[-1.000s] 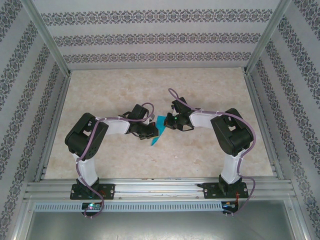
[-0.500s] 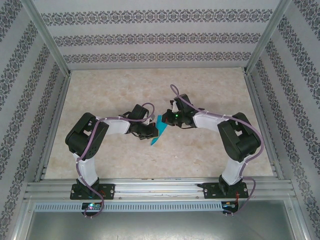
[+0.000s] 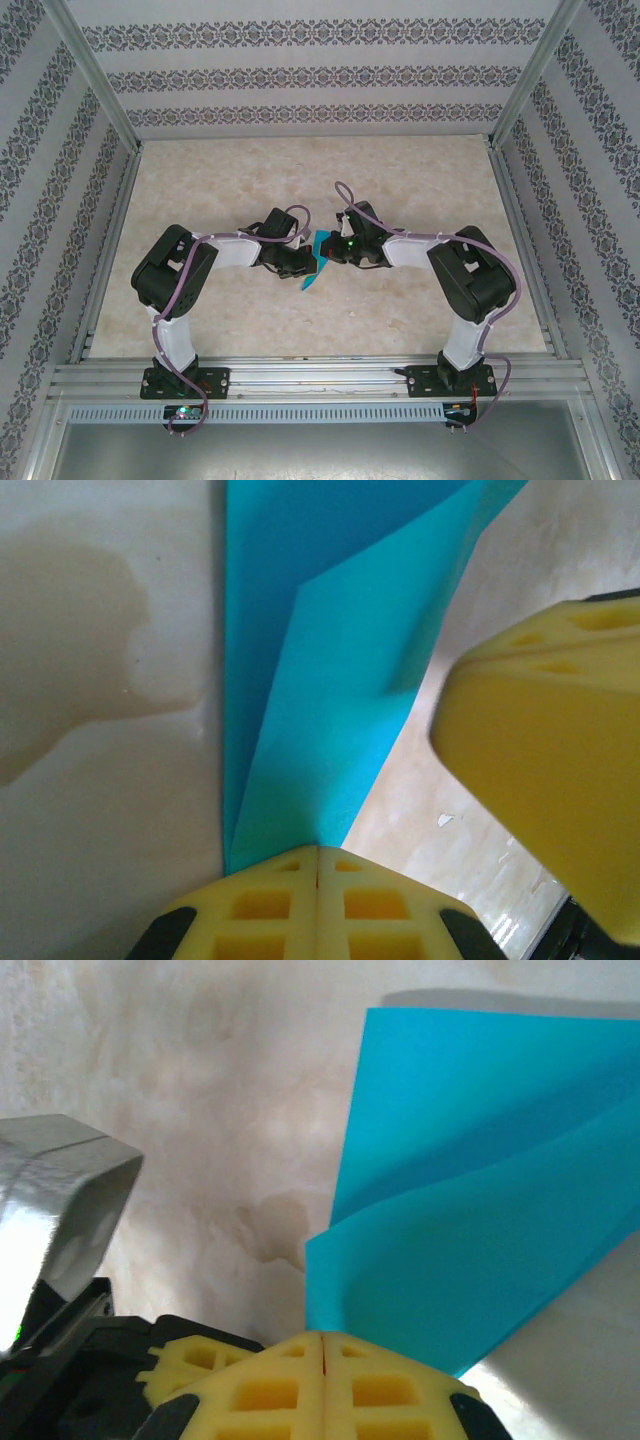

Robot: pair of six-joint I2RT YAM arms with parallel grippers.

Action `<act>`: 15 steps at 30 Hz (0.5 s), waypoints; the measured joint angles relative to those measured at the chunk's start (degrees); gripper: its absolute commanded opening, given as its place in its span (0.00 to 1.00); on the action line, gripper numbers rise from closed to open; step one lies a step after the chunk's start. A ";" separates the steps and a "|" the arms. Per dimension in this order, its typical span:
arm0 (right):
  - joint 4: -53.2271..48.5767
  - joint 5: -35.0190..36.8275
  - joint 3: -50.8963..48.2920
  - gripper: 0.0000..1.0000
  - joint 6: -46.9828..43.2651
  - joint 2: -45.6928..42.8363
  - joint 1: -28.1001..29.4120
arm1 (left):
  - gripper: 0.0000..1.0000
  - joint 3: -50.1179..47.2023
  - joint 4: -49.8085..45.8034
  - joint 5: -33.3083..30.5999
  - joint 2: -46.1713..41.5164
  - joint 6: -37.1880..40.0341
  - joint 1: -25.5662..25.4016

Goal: Fold a paper plane with a square sheet of paper (fold left side to right side)
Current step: Fold the wing for the fifth time at the center of the table.

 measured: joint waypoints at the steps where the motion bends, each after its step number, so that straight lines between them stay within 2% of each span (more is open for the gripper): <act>1: 0.09 0.02 0.00 0.00 0.11 0.37 0.00 | 0.01 0.04 -0.09 0.00 0.02 0.00 0.00; 15: -0.98 0.79 0.22 0.00 -0.63 2.84 -0.15 | 0.00 0.96 -1.84 -1.18 0.13 1.29 -0.26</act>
